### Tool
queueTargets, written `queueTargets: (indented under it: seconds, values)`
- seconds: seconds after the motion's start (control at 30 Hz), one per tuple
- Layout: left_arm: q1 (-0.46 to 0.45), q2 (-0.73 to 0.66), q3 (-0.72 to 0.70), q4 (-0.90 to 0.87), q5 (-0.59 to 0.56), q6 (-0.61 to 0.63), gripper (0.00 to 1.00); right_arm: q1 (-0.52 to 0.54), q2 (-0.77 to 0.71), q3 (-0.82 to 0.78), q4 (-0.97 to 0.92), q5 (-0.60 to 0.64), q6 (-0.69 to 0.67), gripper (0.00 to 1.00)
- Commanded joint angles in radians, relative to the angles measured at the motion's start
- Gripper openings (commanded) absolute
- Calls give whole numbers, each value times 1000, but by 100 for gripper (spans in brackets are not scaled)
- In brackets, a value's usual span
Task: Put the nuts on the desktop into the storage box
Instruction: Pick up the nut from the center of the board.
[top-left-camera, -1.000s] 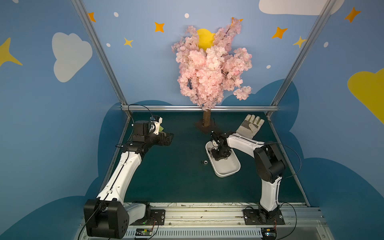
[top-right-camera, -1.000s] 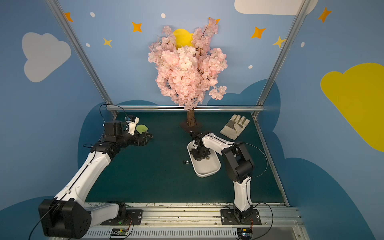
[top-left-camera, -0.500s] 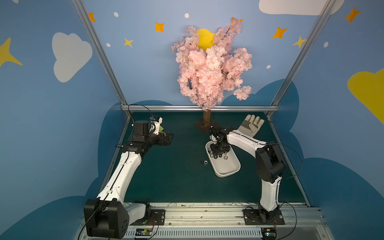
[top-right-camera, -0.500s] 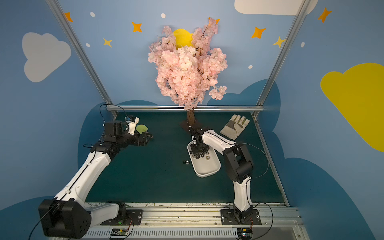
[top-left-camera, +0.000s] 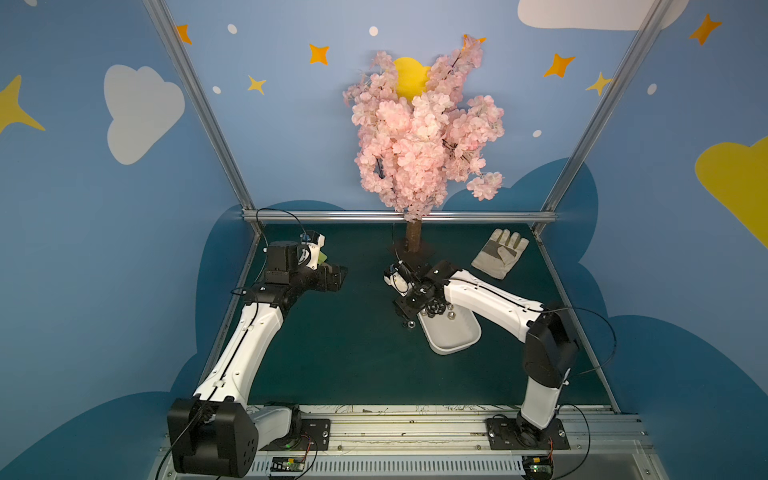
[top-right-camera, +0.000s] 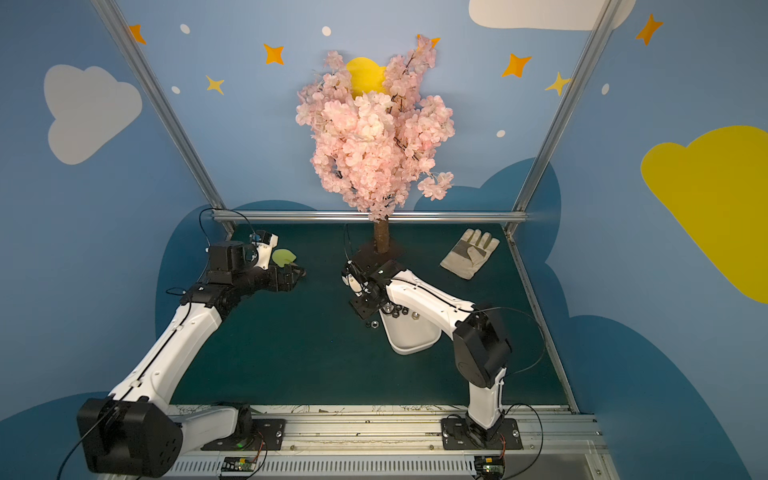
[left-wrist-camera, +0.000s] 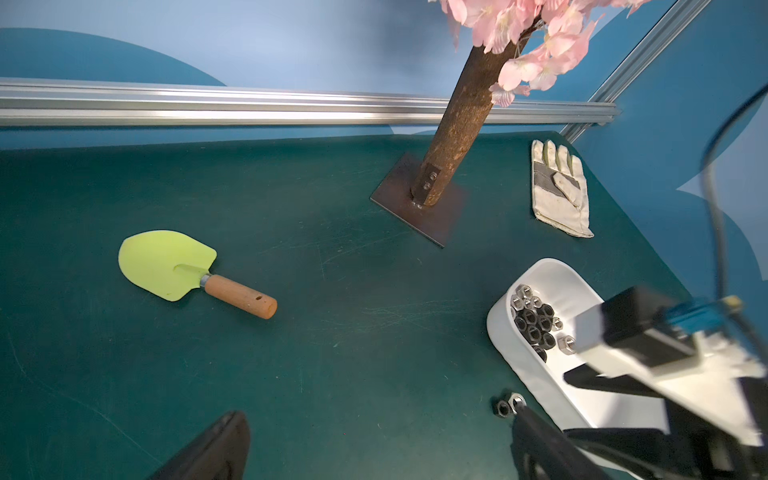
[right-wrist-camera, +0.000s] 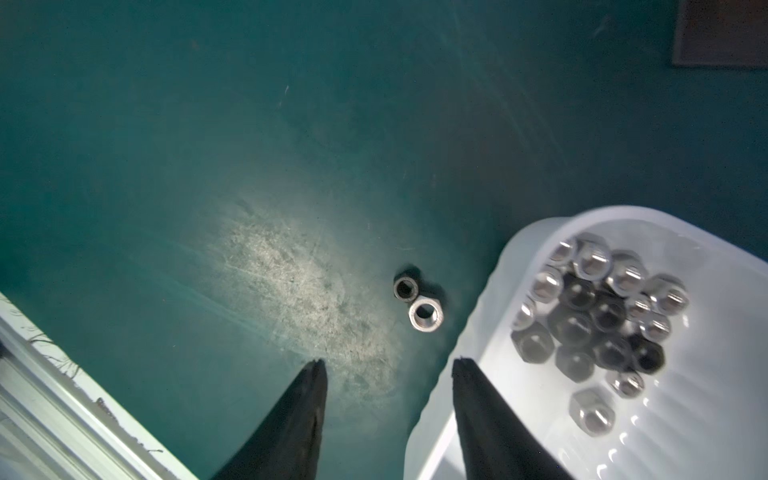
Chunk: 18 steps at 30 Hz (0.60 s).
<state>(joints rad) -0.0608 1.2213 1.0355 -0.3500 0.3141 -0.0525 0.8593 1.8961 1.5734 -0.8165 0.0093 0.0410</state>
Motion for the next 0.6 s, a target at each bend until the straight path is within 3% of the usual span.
queueTargets:
  seconds: [0.0,0.57]
  values:
    - [1,-8,-10,11,5,5,100,11,64,18,-58,2,-24,54]
    - [2,-3,-10,10,-6,9,100,-16,253,113,-105,44,-45,54]
